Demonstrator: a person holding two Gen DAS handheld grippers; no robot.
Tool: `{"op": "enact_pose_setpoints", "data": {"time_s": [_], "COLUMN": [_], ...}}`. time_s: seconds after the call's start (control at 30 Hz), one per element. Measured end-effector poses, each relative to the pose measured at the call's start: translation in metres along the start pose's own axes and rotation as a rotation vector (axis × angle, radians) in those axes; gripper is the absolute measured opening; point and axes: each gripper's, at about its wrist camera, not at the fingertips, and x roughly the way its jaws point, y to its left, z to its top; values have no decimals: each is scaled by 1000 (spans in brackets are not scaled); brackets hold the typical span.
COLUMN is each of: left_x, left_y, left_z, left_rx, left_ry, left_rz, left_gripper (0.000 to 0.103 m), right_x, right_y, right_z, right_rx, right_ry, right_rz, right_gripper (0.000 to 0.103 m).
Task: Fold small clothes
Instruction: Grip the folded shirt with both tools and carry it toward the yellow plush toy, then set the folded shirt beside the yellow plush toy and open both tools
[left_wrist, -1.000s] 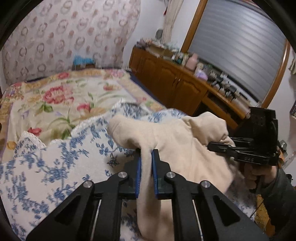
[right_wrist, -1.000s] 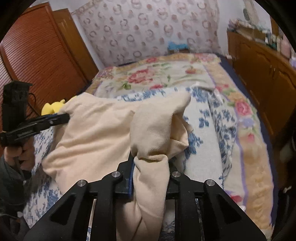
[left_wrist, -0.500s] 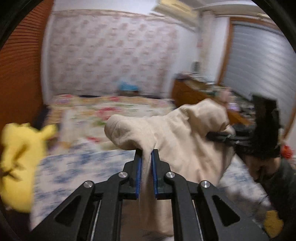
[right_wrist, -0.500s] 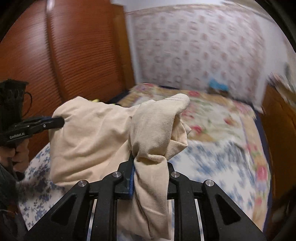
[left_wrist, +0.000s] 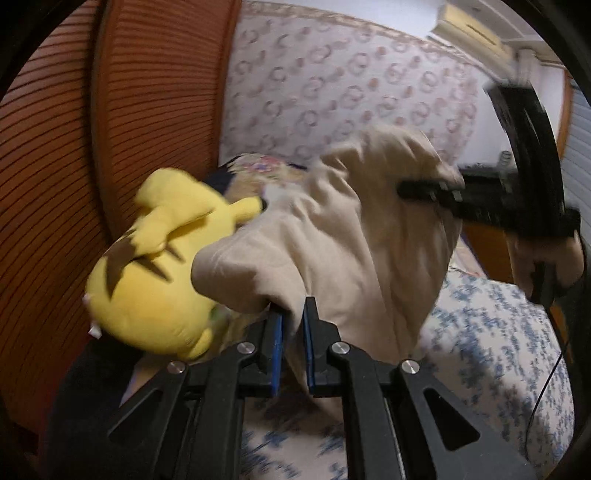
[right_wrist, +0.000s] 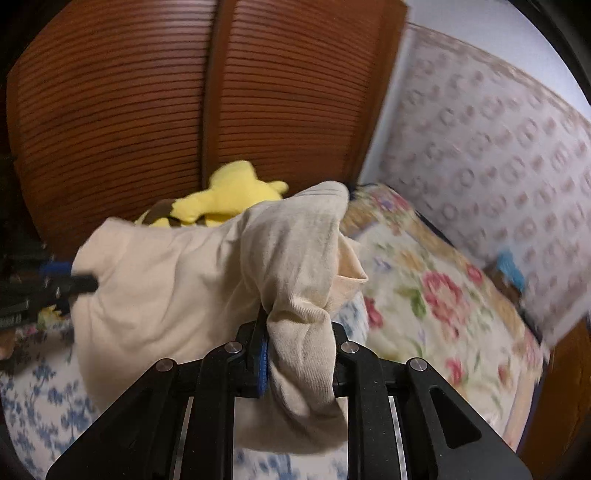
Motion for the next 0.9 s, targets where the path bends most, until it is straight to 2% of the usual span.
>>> {"op": "enact_pose_setpoints", "data": {"time_s": [0.13,0.27,0.33,0.4,0.5,0.67,0.73,0.8,0.9], "left_x": [-7,0,-5,-12,-21,-36,-43,-48,-58], "left_y": [14,20,23,23,21,2,-11,-26,-50], "left_z": [-23,-29,-26,-24,-19,-17,-17,-19,-20], "left_rx": [-15,-23,-21,-15,-5,41,68,95,137], "left_ry": [13,49,34,17,2,-32,-45,-50,-62], "left_rz": [56,64,68,65,54,23,3,-24,-60], "left_gripper": [8,8,8,10,13,31,40,41,50], "right_x": [27,61,71,69,53,0,-29,-54,-95], "right_y": [32,32,23,12,3,-2,-2,2,13], "right_z": [28,28,22,15,10,-8,-27,-47,-82], "right_rx": [-62,6,69,124,160,221,274,313,358], "right_ry": [-12,42,68,67,46,-8,-36,-57,-77], "right_rz": [52,52,35,28,-13,-76,-88,-104,-145], "right_gripper": [16,22,40,52,58,60,60,61,63]}}
